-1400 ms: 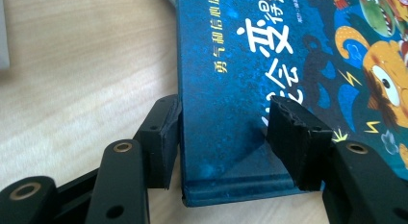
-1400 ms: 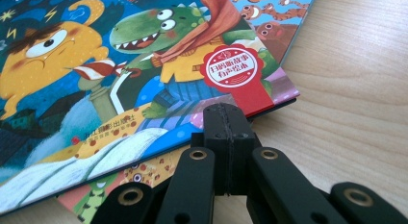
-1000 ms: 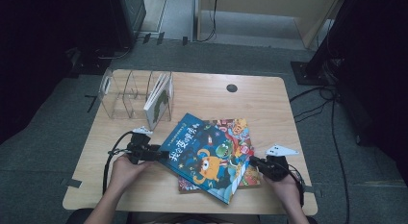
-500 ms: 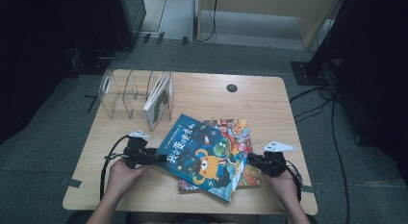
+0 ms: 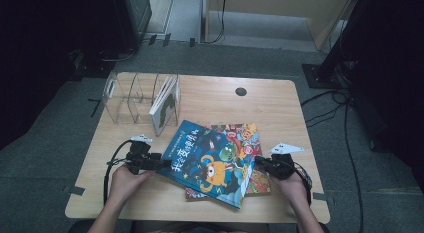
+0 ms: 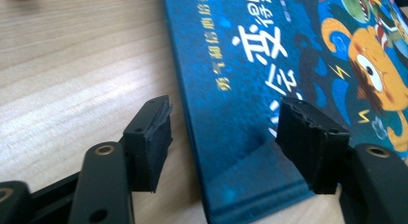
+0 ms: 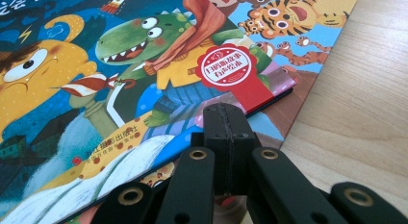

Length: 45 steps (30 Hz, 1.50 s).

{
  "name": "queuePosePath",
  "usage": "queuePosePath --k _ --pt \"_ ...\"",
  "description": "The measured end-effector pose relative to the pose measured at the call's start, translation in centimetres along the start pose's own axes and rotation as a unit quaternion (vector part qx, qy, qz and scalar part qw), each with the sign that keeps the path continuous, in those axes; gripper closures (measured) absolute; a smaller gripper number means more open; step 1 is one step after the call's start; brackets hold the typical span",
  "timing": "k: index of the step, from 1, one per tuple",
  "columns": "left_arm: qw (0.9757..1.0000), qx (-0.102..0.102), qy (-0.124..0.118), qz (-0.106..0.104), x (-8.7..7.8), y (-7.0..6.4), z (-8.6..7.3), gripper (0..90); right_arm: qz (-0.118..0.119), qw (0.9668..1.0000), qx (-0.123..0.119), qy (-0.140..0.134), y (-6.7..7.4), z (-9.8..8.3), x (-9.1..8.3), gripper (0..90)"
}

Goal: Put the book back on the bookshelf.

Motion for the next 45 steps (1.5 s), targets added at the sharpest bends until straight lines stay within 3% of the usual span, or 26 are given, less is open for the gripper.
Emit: queuePosePath --k 16,21,28,32,35,45 --pt "0.9998 0.006 0.012 0.014 0.7 0.6 1.4 32.7 0.005 0.9999 -0.014 0.007 -0.1 1.0 0.8 90.0" --pt "0.9998 -0.003 0.017 -0.008 1.2 0.8 1.8 31.4 0.002 0.9999 -0.012 0.007 -0.1 0.9 0.7 90.0" --pt "0.9997 0.011 0.018 -0.014 1.6 0.3 2.1 32.0 0.002 0.9999 -0.012 0.008 0.0 0.9 0.7 90.0" --pt "0.9993 0.004 0.024 -0.026 2.0 0.3 2.4 31.0 0.002 0.9999 -0.014 0.006 0.1 0.8 0.7 90.0" --pt "0.999 0.025 0.029 -0.025 2.3 0.0 2.3 25.0 0.003 0.9999 -0.014 0.007 0.2 0.7 0.7 90.0" --pt "0.9993 0.005 0.033 -0.019 2.2 -0.4 2.2 24.7 0.003 0.9997 -0.022 0.006 0.3 0.6 0.6 90.0"
Point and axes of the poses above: each handheld gripper's, and its own axes: x roughly forward along the jaws, z roughly out of its top, y roughly to its left, the point moved 3 cm from there along x, roughly forward along the jaws, and after that the axes turned 10 degrees about y, right-handed, at the moved point
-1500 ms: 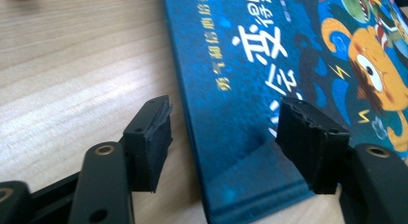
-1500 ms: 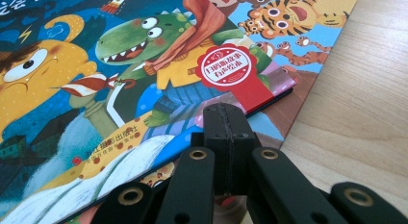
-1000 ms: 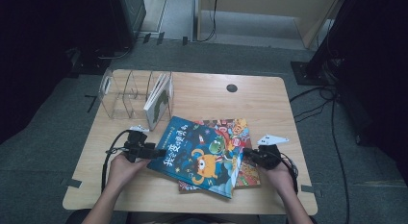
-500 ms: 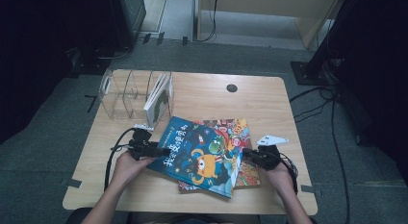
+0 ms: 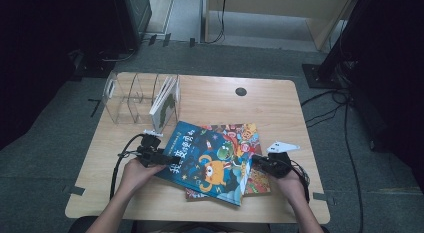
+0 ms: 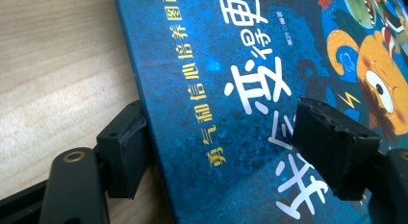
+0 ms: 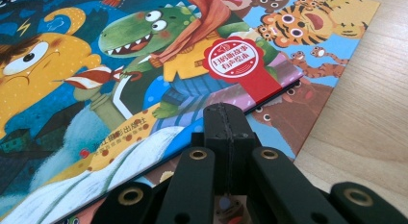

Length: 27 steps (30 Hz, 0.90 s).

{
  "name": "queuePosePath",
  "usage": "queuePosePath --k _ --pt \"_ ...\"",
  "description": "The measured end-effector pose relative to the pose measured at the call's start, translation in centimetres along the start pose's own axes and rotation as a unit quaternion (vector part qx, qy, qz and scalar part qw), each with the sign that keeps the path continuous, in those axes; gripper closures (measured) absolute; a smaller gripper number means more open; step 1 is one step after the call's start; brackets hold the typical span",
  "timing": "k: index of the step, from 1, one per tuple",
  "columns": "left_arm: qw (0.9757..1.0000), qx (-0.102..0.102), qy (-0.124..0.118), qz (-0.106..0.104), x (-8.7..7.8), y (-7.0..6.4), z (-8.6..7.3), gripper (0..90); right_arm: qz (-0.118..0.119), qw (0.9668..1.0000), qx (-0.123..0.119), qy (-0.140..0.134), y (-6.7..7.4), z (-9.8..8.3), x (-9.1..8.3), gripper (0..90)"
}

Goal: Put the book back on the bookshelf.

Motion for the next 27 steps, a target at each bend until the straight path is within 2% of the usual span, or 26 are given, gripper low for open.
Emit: queuePosePath --k 4,12,16,22,27 --pt "0.9999 -0.01 0.005 -0.009 -0.2 -0.1 -0.5 27.8 0.001 1.0 -0.001 0.0 0.1 0.0 0.0 90.0" --pt "0.9997 -0.012 0.019 -0.009 -0.5 -0.7 -1.5 29.4 0.007 1.0 -0.004 0.002 0.1 0.0 0.0 90.0" --pt "0.9997 -0.016 0.019 -0.009 -0.6 -1.0 -1.9 29.4 0.007 0.9999 -0.008 0.002 0.1 0.1 0.1 90.0" --pt "0.9997 -0.017 0.013 -0.012 -0.7 -0.6 -1.8 30.2 0.009 0.9999 -0.009 0.004 0.1 0.3 0.2 90.0" --pt "0.9995 -0.028 0.007 -0.012 -0.7 -0.1 -1.4 30.1 0.009 0.9999 -0.011 0.005 0.3 0.6 0.5 90.0"
Point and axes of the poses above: each handheld gripper's, and its own axes: x roughly forward along the jaws, z roughly out of its top, y roughly to its left, the point moved 3 cm from there along x, roughly forward along the jaws, and after that the axes turned 10 degrees about y, right-handed, at the moved point
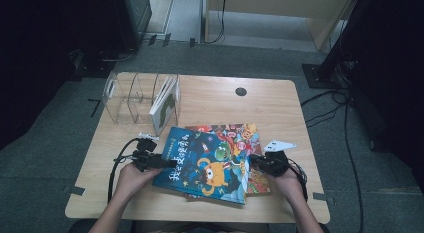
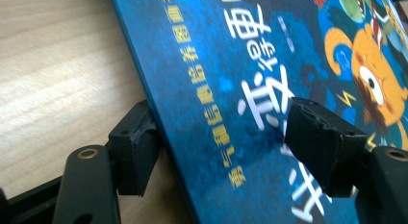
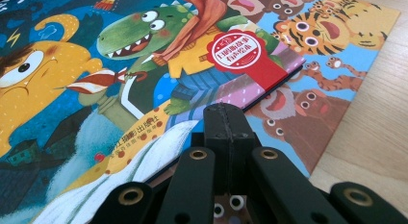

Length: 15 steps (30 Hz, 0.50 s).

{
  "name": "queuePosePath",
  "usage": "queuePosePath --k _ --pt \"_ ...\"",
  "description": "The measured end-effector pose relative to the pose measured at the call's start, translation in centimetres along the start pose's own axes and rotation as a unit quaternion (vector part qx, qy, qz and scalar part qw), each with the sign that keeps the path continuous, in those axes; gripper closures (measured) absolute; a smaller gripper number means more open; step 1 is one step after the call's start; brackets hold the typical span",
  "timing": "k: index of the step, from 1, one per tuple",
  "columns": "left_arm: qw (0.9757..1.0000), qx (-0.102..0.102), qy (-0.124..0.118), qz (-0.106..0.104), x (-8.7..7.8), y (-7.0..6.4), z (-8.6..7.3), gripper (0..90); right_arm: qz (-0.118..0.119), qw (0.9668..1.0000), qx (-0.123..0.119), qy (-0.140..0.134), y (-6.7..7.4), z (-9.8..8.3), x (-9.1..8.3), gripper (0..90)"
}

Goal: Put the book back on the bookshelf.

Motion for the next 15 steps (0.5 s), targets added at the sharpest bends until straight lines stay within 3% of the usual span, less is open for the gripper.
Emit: queuePosePath --k 4,10,12,15 --pt "0.9999 -0.01 -0.005 -0.001 -0.1 0.4 0.2 29.9 0.0 1.0 -0.002 0.002 0.2 0.3 0.2 90.0" --pt "0.9983 -0.047 -0.001 -0.034 -0.2 1.0 0.7 34.9 -0.004 0.9999 0.011 0.004 0.6 0.5 0.4 90.0" --pt "0.998 -0.05 0.006 -0.038 -0.4 1.1 0.7 35.5 -0.006 0.9999 0.009 0.003 0.7 0.6 0.5 90.0" --pt "0.9985 -0.045 -0.002 -0.033 -1.4 0.6 0.8 36.6 -0.003 1.0 0.007 0.001 0.8 0.6 0.6 90.0"
Point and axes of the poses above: each handheld gripper's, and its own axes: x roughly forward along the jaws, z roughly out of its top, y roughly to its left, the point moved 3 cm from there along x, roughly forward along the jaws, and after that the axes turned 10 degrees about y, right-handed, at the moved point
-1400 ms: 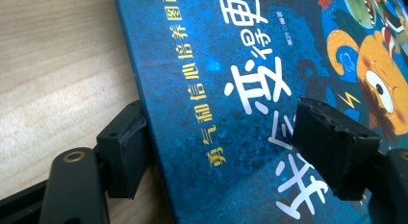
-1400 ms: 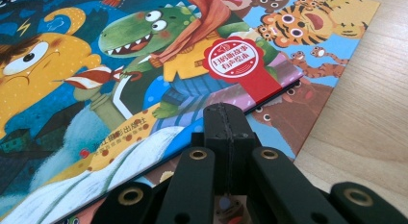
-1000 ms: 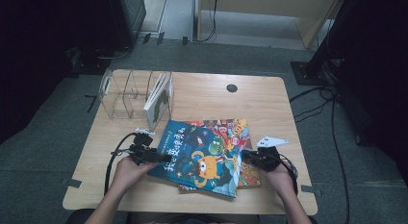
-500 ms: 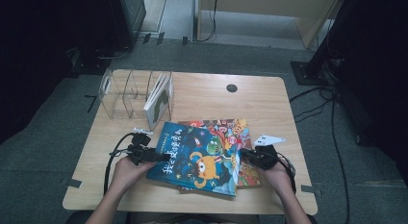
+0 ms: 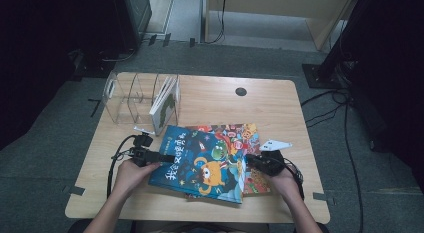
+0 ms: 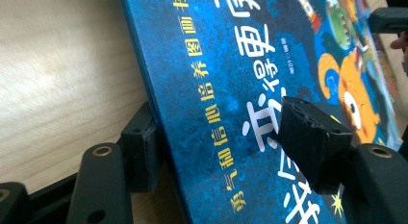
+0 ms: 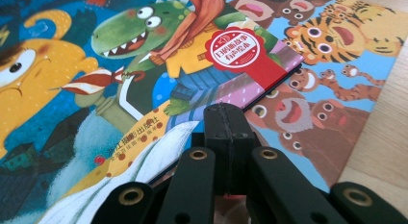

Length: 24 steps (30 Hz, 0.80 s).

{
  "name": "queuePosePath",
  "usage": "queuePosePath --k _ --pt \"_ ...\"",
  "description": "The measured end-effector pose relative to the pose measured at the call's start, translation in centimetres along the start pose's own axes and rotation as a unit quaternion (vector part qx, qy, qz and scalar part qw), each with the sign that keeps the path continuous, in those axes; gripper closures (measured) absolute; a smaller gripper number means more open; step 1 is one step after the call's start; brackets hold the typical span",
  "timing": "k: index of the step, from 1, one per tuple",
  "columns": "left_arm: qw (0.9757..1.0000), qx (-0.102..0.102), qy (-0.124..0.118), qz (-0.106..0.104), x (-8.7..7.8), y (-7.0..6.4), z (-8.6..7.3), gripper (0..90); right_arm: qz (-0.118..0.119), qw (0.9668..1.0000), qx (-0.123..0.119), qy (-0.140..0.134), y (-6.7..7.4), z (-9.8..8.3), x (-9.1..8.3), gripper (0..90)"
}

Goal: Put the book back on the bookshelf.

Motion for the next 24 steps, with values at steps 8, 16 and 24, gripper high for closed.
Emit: queuePosePath --k 8,16,24 --pt "0.9993 0.031 -0.015 -0.015 -5.4 -2.5 2.0 49.4 0.016 0.9997 -0.019 0.001 1.2 0.6 0.7 90.0" --pt "0.996 0.049 0.03 -0.069 -8.2 -4.7 4.3 64.3 0.029 0.9977 -0.06 -0.001 3.1 1.7 2.0 90.0" --pt "0.9907 0.062 0.094 -0.076 -10.9 -6.7 7.3 75.3 0.047 0.9953 -0.085 0.0 4.1 2.5 2.8 83.0"
Point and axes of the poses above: each handheld gripper's, and its own axes: x roughly forward along the jaws, z roughly out of its top, y roughly to its left, the point moved 3 cm from there along x, roughly forward along the jaws, and after that the axes turned 10 degrees about y, right-handed, at the moved point
